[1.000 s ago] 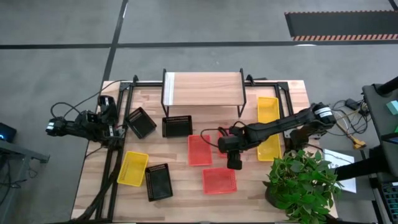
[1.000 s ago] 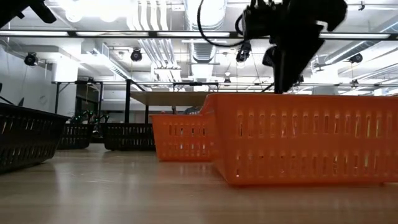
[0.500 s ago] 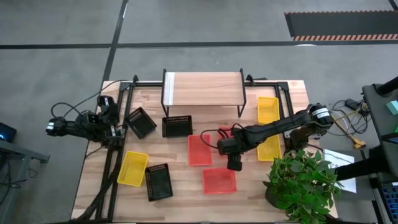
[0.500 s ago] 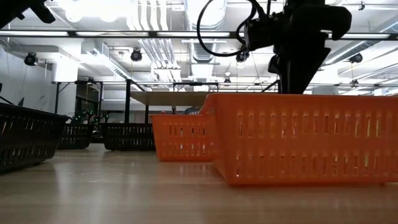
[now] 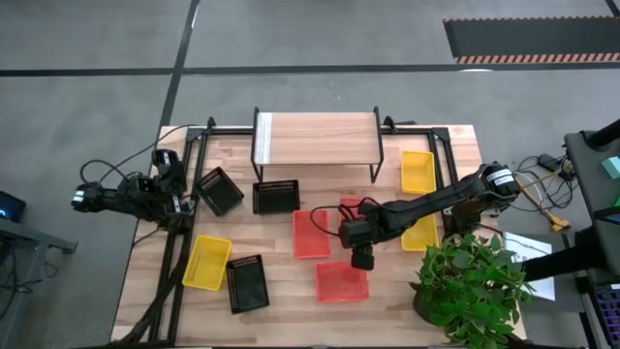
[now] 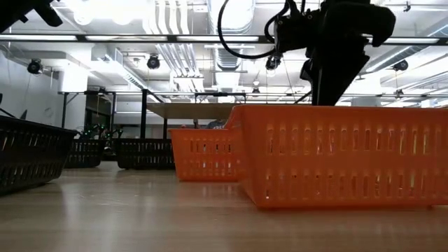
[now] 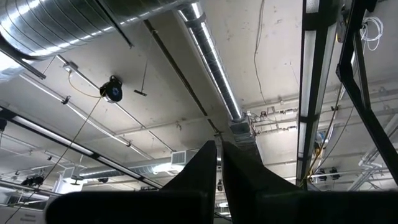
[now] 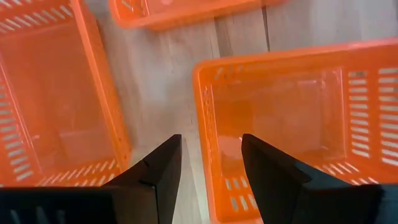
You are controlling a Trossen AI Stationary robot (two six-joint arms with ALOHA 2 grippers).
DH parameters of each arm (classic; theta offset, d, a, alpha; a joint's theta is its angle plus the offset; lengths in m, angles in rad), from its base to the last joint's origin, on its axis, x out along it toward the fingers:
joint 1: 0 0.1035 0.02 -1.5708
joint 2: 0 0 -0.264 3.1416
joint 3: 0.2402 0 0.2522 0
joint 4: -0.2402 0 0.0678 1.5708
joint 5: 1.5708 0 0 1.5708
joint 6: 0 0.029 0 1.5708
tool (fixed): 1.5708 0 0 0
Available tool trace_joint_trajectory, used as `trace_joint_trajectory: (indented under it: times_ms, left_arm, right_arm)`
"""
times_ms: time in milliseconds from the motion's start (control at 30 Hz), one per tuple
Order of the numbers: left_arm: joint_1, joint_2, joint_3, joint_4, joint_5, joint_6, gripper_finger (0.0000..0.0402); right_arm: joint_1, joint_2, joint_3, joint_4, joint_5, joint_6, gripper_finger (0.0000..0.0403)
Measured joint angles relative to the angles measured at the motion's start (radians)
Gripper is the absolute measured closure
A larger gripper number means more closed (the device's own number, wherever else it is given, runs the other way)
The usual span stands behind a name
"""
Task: Stack baskets on shelf by color
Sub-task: Put the top right orange basket on the shelf
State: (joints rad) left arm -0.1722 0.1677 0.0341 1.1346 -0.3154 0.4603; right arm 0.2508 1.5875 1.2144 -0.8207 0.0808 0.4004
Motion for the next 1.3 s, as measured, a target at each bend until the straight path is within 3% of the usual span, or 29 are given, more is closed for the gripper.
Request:
trace_joint_trajectory:
  times_ms: [533, 967, 1300]
  left_arm:
    - [0.000, 0.000, 0.000, 0.000, 0.000, 0.000, 0.0394]
    - [0.000, 0.000, 0.000, 0.000, 0.000, 0.000, 0.0394]
    - [0.000, 0.000, 0.000, 0.000, 0.000, 0.000, 0.0394]
  right_arm:
    - [0.000, 0.000, -0.186, 0.212, -0.002, 0.002, 0.0249]
    - [0.000, 0.000, -0.161, 0.228, -0.037, 0.001, 0.0386]
    - [0.000, 0.000, -0.071, 0.214, -0.038, -0.006, 0.0390]
